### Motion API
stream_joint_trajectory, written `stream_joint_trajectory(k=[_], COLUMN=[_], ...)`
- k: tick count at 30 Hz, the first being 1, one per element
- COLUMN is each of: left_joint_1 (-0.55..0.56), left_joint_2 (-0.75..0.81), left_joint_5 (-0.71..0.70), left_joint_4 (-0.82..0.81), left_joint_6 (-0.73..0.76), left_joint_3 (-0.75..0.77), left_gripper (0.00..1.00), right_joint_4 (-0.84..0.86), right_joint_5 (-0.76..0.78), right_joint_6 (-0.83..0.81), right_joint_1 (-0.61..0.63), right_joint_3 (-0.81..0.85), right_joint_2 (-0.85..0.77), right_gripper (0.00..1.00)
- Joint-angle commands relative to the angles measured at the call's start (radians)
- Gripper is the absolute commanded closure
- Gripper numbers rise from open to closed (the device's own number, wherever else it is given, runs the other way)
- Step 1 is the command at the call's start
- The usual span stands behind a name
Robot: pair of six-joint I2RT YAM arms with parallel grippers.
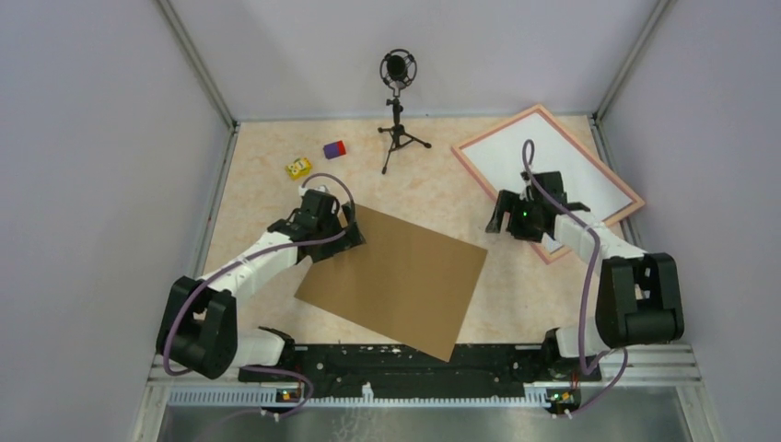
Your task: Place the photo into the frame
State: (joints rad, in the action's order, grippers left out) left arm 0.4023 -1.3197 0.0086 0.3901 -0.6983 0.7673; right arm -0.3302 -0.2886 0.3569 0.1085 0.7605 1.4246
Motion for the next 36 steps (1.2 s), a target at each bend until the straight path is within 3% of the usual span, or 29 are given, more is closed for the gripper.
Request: stream_joint_trajectory(k=[1,6,14,22,26,29,32,36], left_joint_1=[-0.012,-0.013,-0.013,-0.045,-0.090,-0.097,-0.096,-0.090], left_joint_2=[0.033,0.010,0.066,0.088,0.065,0.056,0.045,0.040], left_joint_5=[0.050,0.035,-0.064,-0.135,-0.095,-0.065,-0.015,0.035], left_joint_4=[0.005,0.078,0.132,0.138,0.136,0.166,0.268,0.440], left_joint_6=[-0.030,-0.047,0.021,0.087,0.090,0.057,-0.029,-0.147], left_joint_3=[-0.010,0.007,0.044,0.077,0.088,0.084,0.070,0.028], left_gripper=[0.02,0.01,0.01,0.02,0.02,0.02,0.01,0.02], right_joint_4=[-0.085,-0.144,-0.104,-0.051,-0.053,-0.107,-0.153,-0.217], right_joint_5=[0.350,0.478,0.424,0.265,0.220,0.273,0.384,0.293], right_joint_6=[-0.110,-0.126,-0.132,-0.072,-0.055,-0.066,-0.114,-0.163], right_joint_1=[0.006,0.008,0.025,0.113,0.130,0.152,0.231,0.328], right_joint_3=[0.199,0.303,0.297,0.177,0.148,0.176,0.233,0.341], right_joint_2=[0.039,0.197,0.279,0.191,0.144,0.086,0.054,0.146], right_gripper=[0.19,0.19,0.27,0.37,0.36,0.34,0.26,0.23])
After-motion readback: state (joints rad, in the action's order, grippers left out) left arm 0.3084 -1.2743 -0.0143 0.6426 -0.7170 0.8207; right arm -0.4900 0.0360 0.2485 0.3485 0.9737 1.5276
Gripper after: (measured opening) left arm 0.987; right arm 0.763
